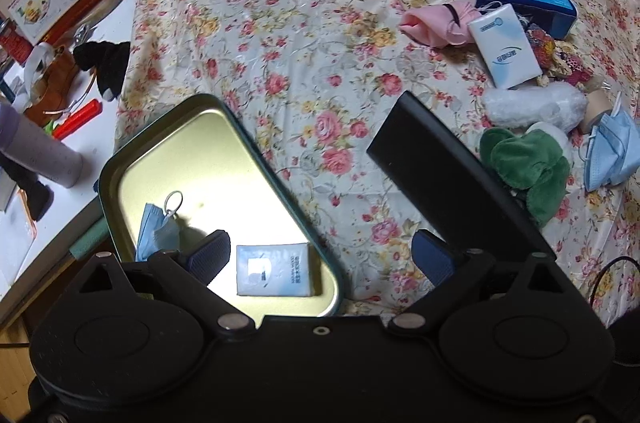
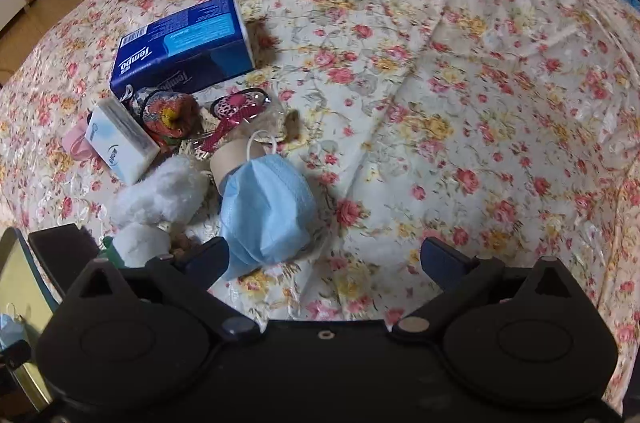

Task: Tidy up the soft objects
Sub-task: 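Move both grippers back over the pile of soft items, then grasp the second blue mask with the right gripper while the left gripper grasps the plastic-wrapped white pack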

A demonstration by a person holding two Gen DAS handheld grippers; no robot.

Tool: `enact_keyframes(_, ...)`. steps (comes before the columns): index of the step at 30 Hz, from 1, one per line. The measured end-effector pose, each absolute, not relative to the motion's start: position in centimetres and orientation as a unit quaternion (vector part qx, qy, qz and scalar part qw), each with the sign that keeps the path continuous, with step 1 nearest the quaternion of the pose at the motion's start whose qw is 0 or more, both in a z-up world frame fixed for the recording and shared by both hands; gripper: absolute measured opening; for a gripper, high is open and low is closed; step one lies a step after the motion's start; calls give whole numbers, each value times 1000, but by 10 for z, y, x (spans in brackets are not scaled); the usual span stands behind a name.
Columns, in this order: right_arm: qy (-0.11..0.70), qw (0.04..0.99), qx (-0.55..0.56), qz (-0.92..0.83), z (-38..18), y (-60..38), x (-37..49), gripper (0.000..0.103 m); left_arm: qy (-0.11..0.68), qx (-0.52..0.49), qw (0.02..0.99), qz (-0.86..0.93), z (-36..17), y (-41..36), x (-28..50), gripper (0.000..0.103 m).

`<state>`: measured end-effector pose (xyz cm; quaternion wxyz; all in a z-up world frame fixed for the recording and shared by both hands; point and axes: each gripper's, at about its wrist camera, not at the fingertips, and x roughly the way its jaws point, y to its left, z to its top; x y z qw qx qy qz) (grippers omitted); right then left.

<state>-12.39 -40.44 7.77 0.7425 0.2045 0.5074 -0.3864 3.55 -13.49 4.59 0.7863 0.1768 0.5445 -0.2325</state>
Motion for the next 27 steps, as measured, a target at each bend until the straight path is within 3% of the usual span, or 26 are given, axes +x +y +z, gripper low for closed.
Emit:
enact_keyframes(7,550,731,218,-339,58,-408,-94,102,542,176,787,-235,56,-160,46,94)
enact_keyframes(14,535,741,244,-325,36,-421,-84,102,527,190,793,-242,65,-196,63,94)
enact_keyframes(18,510,751,220,-357,26,-421,-88,93,533,181,791,-240,63,-218,79,94)
enact_keyframes(22,505,762,170,-368,20,-417,-89,93,542,187,784,-237,54,-245,92,94)
enact_keyframes(27,508,764,186,-352,7,-425,-90,93,553,183,769,-264,49,-273,87,94)
